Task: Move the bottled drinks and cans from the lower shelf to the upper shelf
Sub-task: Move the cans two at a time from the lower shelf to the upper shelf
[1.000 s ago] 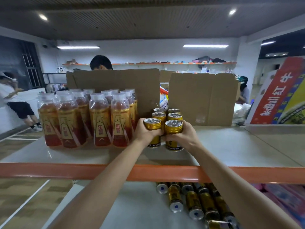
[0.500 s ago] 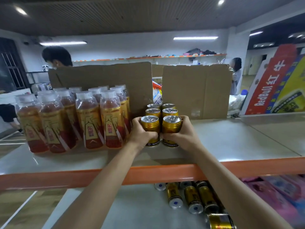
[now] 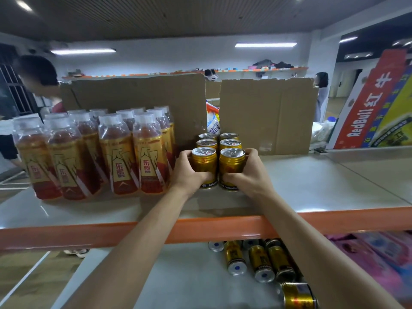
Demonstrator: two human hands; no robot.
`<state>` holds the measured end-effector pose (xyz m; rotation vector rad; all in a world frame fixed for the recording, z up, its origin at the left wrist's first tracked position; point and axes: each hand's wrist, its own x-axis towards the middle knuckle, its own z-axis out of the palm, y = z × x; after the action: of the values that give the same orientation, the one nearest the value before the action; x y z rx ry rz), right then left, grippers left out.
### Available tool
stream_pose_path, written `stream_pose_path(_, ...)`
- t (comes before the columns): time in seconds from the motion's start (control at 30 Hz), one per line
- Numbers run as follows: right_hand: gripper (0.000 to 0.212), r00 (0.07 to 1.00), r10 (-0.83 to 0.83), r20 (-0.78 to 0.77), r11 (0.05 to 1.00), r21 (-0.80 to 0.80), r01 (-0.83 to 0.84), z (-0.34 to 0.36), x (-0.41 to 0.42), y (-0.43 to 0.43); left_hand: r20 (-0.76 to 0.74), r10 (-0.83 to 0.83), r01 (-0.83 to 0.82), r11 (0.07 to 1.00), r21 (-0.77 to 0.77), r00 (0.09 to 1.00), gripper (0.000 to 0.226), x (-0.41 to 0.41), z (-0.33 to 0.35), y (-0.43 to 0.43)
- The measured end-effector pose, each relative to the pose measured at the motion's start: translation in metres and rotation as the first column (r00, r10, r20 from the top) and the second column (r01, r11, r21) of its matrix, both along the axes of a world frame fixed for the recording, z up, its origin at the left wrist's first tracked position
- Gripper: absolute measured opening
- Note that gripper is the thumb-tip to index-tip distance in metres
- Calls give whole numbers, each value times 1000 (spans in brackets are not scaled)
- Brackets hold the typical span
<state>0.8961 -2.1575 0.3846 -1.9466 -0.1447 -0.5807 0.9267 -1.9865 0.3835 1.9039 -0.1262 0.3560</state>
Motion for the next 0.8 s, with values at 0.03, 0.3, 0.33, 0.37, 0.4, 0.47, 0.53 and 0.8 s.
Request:
stream_pose_path(0.03,64,1000,-2,5,1000,-6,3,0,0,0,2,1,-1,1000,5,1000,96,0,0,0)
stream_pose_path(0.3,61,998,-62,3,997,-49,63,0,0,0,13,-17,17,999,29,1000,98,0,0,1)
stream_pose_path(0.33,61,998,-63,5,997,-51,63,0,1,0,17,-17,17,999,27,1000,98,0,0,1)
stream_pose_path(0.37,62,998,-62,5,997,-48,63,0,1,0,18,-15,15,1000,26,1000,97,0,0,1)
stream_pose_path(0.4,62,998,-63,1,997,-42,63,-1,2,0,19,-17,16,1000,26,1000,95,-1,0,1)
stream_pose_path(0.47,62,998,-65,-8,997,-41,64,-1,2,-1,15,-35,35,999,20,999,92,-2,0,1)
stream_pose_path(0.53,63,998,-64,-14,997,-45,63,-1,2,-1,11,-54,54,998,19,998,94,-3,-1,2)
stream_pose_path(0.8,59,997,-65,-38,996,-62,63,2,-1,0,17,-68,67,997,38,998,97,-9,0,3)
